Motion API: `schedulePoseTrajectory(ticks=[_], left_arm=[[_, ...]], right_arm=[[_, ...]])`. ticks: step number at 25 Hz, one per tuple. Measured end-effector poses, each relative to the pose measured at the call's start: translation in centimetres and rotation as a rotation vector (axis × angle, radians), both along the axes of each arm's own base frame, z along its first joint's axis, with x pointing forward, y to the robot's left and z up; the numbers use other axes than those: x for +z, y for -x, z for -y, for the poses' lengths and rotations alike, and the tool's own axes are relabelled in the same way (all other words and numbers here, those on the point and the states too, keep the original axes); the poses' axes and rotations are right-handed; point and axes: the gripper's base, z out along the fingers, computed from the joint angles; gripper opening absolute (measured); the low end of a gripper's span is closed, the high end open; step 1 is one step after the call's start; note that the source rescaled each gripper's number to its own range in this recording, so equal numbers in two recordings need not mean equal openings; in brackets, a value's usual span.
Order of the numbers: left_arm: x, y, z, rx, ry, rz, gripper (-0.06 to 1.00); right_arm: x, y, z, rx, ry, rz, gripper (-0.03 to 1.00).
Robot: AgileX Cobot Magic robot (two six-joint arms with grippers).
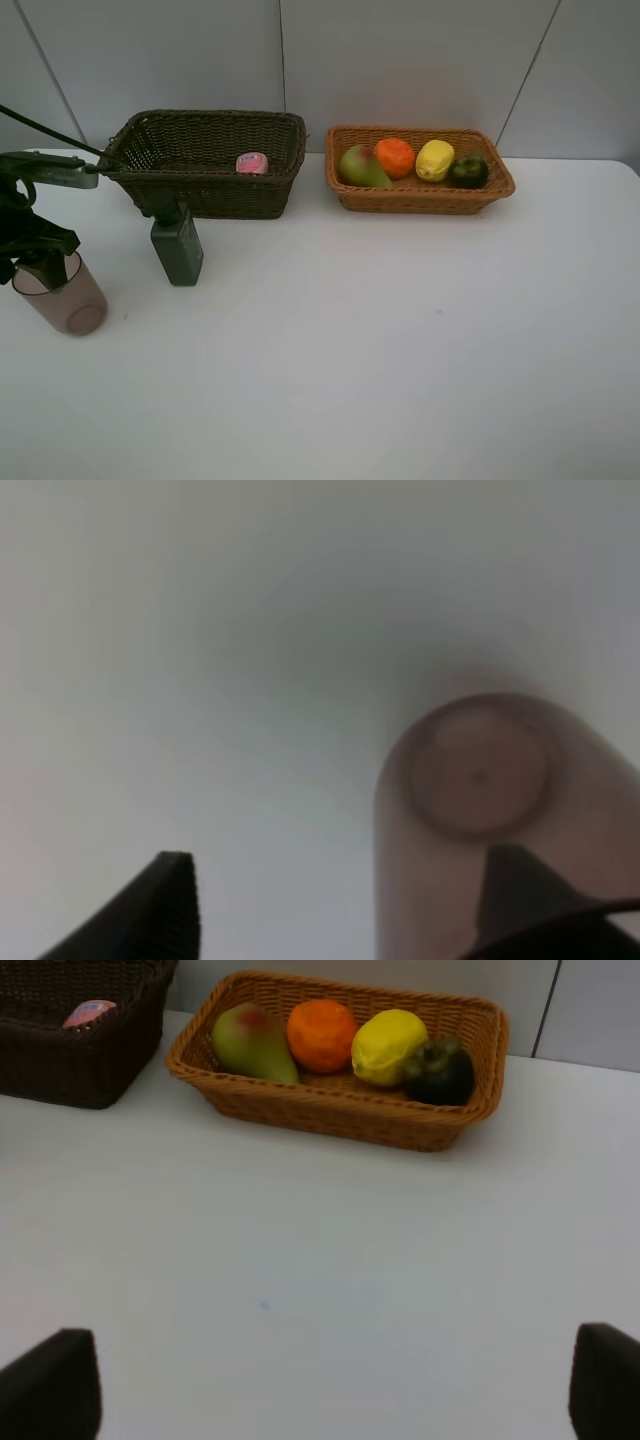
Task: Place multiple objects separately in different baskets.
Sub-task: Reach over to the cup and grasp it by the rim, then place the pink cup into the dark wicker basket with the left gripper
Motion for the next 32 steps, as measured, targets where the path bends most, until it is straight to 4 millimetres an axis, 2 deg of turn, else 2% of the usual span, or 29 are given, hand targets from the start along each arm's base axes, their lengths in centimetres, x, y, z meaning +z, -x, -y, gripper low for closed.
schedulePoseTrajectory(ticks=[5, 6, 17, 21, 25, 32], left_arm=[[0.0, 0.0, 0.0, 0.0, 0.0, 0.0, 0.09], [0.0, 0.0, 0.0, 0.0, 0.0, 0.0, 0.01], [0.0, 0.0, 0.0, 0.005, 0.006, -0.003, 0.0], [0.8, -0.2, 0.0, 0.003, 0.006, -0.01, 0.0], [3.5, -1.0, 0.0, 0.0, 0.006, 0.021, 0.0], [9.8, -4.0, -0.1, -0.001, 0.009, 0.1, 0.0]], right_arm=[[0.0, 0.0, 0.0, 0.001, -0.001, 0.0, 0.99], [0.0, 0.0, 0.0, 0.001, -0.001, 0.0, 0.99], [0.0, 0.0, 0.0, 0.001, -0.001, 0.0, 0.99], [0.0, 0.0, 0.0, 0.001, -0.001, 0.0, 0.99], [0.0, 0.0, 0.0, 0.001, -0.001, 0.0, 0.99], [0.0, 0.0, 0.0, 0.001, -0.001, 0.0, 0.99]])
